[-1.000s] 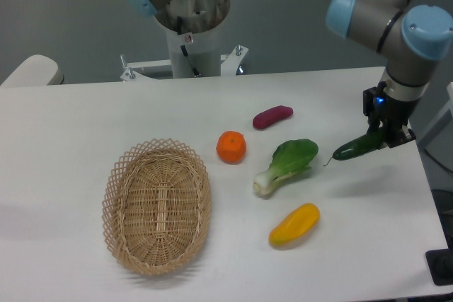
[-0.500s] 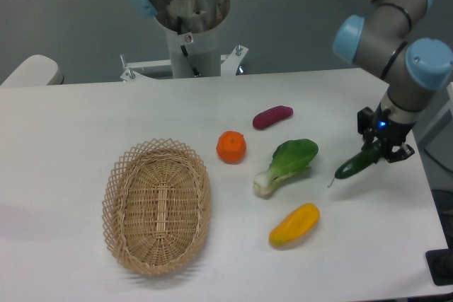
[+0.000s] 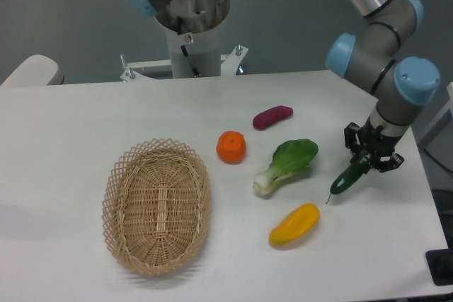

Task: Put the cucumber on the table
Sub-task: 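Lower the green cucumber onto the table beside the bok choy, then open the gripper to release the cucumber and raise it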

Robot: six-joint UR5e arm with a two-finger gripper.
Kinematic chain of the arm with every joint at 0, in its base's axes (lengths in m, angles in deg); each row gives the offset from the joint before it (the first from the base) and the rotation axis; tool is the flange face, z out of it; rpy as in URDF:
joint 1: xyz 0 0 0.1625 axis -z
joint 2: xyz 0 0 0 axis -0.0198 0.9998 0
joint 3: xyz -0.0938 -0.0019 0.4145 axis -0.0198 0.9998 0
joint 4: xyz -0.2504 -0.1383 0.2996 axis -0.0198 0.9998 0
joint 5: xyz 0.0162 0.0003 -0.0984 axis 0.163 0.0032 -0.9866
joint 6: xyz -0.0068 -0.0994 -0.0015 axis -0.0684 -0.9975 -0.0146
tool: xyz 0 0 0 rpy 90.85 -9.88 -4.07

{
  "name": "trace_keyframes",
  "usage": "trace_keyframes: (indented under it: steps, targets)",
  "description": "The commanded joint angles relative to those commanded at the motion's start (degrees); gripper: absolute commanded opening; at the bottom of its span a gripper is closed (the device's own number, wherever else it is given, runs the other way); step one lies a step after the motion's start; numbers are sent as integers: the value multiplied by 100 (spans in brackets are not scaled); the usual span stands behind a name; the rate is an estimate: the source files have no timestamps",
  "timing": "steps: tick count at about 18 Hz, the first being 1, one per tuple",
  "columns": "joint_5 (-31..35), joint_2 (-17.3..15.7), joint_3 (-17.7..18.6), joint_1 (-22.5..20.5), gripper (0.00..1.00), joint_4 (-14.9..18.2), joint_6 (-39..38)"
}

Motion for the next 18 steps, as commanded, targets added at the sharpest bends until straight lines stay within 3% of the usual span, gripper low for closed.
trace_keyframes:
  steps: [2, 5, 7, 8, 9, 13, 18]
  targets:
    - [9, 27, 17, 17, 27, -9, 0]
    - [9, 70, -17, 9, 44, -52, 70]
    - [9, 97, -35, 9, 67, -263, 96]
    - [9, 97, -35, 17, 85, -351, 97]
    - [9, 97, -53, 26, 96, -378, 88]
    - [17, 9, -202, 70, 100, -360, 62]
    - [184, -315, -492, 526, 100, -203, -9]
